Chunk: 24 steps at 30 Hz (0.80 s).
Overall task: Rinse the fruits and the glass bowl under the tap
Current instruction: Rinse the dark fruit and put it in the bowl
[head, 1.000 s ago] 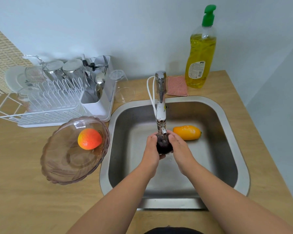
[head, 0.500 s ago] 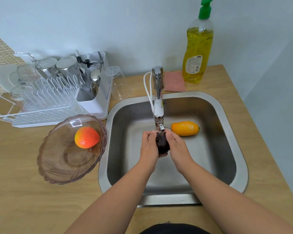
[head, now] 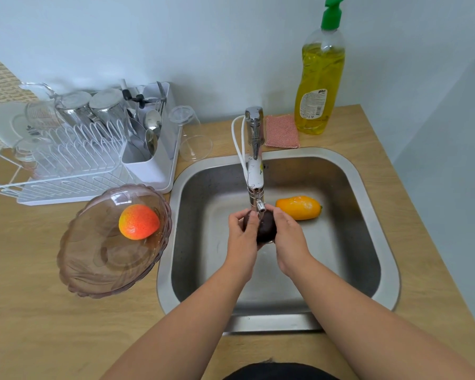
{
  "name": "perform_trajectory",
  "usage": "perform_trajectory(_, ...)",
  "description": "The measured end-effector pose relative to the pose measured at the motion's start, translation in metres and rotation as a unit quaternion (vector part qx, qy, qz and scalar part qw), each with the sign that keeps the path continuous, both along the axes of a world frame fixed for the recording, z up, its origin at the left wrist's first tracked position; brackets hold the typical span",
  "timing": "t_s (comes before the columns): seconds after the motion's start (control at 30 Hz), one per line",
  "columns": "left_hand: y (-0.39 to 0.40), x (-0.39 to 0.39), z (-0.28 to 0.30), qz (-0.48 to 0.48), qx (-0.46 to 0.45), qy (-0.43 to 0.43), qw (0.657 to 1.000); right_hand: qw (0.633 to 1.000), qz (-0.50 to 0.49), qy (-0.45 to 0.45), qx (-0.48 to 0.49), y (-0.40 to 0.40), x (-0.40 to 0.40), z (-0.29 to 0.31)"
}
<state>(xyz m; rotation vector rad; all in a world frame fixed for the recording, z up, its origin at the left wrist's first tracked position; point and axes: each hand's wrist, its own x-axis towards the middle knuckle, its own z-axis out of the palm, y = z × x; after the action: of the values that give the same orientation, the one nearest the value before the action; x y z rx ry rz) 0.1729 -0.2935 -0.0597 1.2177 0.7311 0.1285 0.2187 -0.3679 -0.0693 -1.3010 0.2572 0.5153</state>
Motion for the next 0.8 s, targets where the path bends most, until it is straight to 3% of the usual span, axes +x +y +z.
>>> perform_trajectory(0.2,0.002,0.002,-0.001,-0.074,-0.040,-0.028,0.996,0.997,-0.007,0.055,0.060,-0.011,-0.004,-0.001)
perform_trajectory(0.3,-0.001,0.001,0.002,-0.103,-0.003,-0.035,0.994,0.995,0.010,0.063,0.081,-0.014,-0.005,0.000)
perform_trajectory(0.57,-0.001,0.012,0.004,-0.004,0.075,0.009,0.997,0.996,0.004,0.033,0.081,-0.012,-0.009,-0.001)
perform_trajectory(0.67,0.007,0.018,0.008,0.003,0.056,0.035,0.998,0.995,-0.003,0.029,0.092,-0.010,-0.012,0.002)
perform_trajectory(0.8,0.015,0.011,0.017,-0.073,-0.007,0.011,0.997,0.992,-0.023,0.043,0.118,-0.013,-0.007,0.004)
